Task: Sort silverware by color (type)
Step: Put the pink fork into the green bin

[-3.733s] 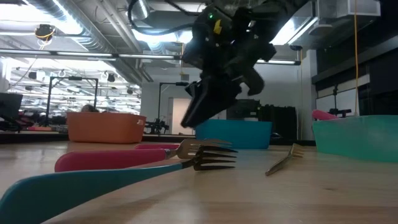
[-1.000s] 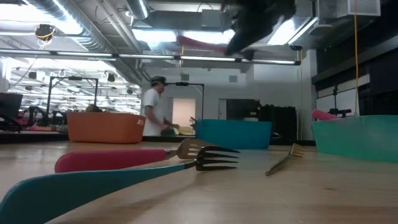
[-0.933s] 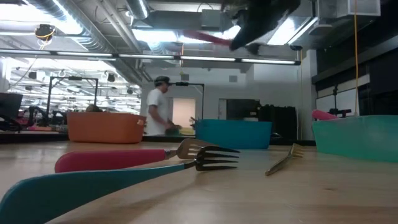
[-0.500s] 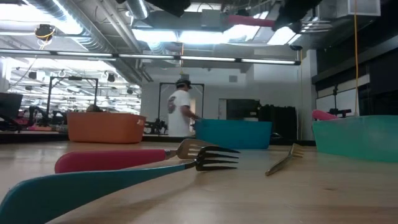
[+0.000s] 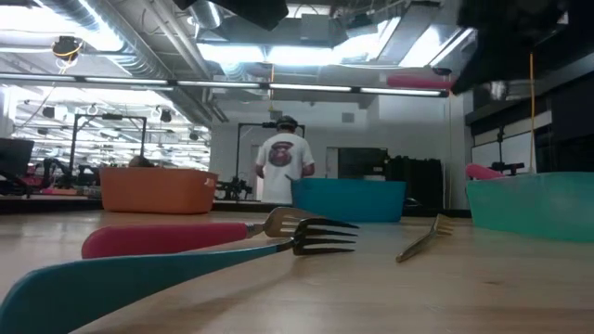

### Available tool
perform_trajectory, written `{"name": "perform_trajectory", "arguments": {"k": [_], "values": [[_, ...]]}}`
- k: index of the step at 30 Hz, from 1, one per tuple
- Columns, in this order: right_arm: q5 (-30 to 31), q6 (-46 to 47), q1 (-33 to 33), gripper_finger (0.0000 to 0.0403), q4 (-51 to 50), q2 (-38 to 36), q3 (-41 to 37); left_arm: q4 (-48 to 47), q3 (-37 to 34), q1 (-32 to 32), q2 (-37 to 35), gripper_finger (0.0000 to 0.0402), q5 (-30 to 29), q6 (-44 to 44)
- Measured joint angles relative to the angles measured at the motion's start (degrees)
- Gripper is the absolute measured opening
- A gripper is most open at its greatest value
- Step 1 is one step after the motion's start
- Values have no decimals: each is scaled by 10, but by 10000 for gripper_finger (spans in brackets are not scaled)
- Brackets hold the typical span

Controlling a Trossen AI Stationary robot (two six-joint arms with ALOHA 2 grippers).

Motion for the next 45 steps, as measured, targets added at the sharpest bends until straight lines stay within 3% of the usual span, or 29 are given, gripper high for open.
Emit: {"name": "perform_trajectory", "arguments": {"k": [5, 10, 20, 35, 45], "values": [[53, 101, 0, 7, -2, -72, -68, 0, 0, 0, 0, 89, 0, 0], [66, 153, 0, 7, -1, -117, -116, 0, 0, 0, 0, 89, 0, 0], [79, 229, 3, 7, 0, -119, -176, 0, 0, 0, 0, 89, 0, 0], [205, 416, 187, 7, -59, -111, -193, 0, 0, 0, 0, 89, 0, 0], [212, 534, 238, 7, -97, -53, -193, 1, 0, 0, 0, 89, 0, 0]]}}
